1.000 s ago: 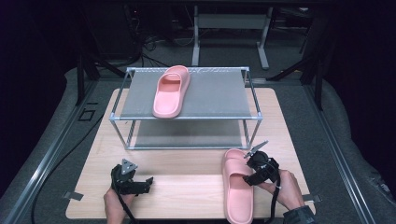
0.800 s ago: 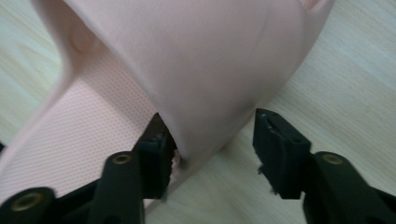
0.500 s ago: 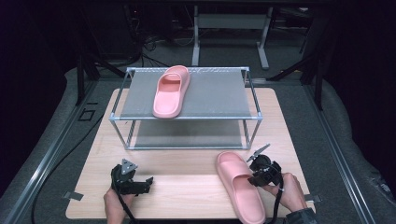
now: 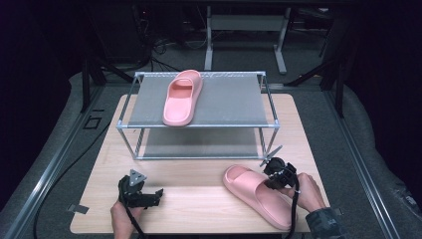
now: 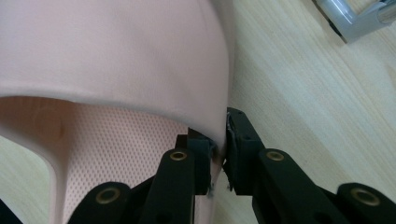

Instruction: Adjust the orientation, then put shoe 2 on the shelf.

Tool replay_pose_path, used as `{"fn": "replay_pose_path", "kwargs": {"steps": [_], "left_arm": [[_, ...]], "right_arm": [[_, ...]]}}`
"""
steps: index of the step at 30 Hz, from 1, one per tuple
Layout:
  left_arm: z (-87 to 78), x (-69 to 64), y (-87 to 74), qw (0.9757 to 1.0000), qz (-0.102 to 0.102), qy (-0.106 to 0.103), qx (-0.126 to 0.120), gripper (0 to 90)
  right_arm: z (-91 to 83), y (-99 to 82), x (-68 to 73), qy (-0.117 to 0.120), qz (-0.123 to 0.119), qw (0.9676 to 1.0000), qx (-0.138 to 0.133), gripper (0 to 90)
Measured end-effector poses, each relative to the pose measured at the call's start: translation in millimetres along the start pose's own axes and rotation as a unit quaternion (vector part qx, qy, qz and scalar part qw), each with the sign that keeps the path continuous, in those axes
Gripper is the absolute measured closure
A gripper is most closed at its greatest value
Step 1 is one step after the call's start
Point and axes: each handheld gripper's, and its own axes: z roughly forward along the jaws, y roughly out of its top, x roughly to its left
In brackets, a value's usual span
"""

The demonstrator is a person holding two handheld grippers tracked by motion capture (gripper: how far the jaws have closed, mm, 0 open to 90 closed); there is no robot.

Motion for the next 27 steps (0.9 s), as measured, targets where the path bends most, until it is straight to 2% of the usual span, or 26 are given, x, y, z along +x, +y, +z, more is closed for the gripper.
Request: {"fn": "replay_pose_path", "kwargs": {"steps": [3,6,8,11,19,23,25,27], "left_arm": [[0.0,0.0,0.0,1.0,0.0,0.0,0.0,0.0],[0.0,0.0,0.0,1.0,0.0,0.0,0.0,0.0],[0.0,0.0,0.0,1.0,0.0,0.0,0.0,0.0],[0.0,0.0,0.0,1.0,0.0,0.0,0.0,0.0],[0.0,0.0,0.0,1.0,0.0,0.0,0.0,0.0],[0.0,0.0,0.0,1.0,0.0,0.0,0.0,0.0],[0.0,0.0,0.0,1.0,0.0,0.0,0.0,0.0],[0.0,0.0,0.0,1.0,0.0,0.0,0.0,0.0]], "right_arm": [[0.3,-3.0,1.0,0.001,-0.002,0.9999,-0.013,78.8],[0.7,-3.8,0.0,0.017,-0.006,0.9996,-0.022,75.7],[1.0,-1.4,-0.8,0.013,-0.008,0.9998,-0.014,74.2],[2.5,1.5,-2.0,0.014,-0.007,0.9998,-0.01,75.1],[3.3,-3.0,-1.4,0.006,0.004,0.9996,-0.027,80.4],[2.9,-0.9,1.0,-0.004,-0.01,0.9996,-0.025,83.1],[2.6,0.6,2.0,0.008,-0.021,0.9995,-0.023,83.1],[1.6,2.8,3.1,0.01,-0.028,0.9992,-0.025,83.1]]}}
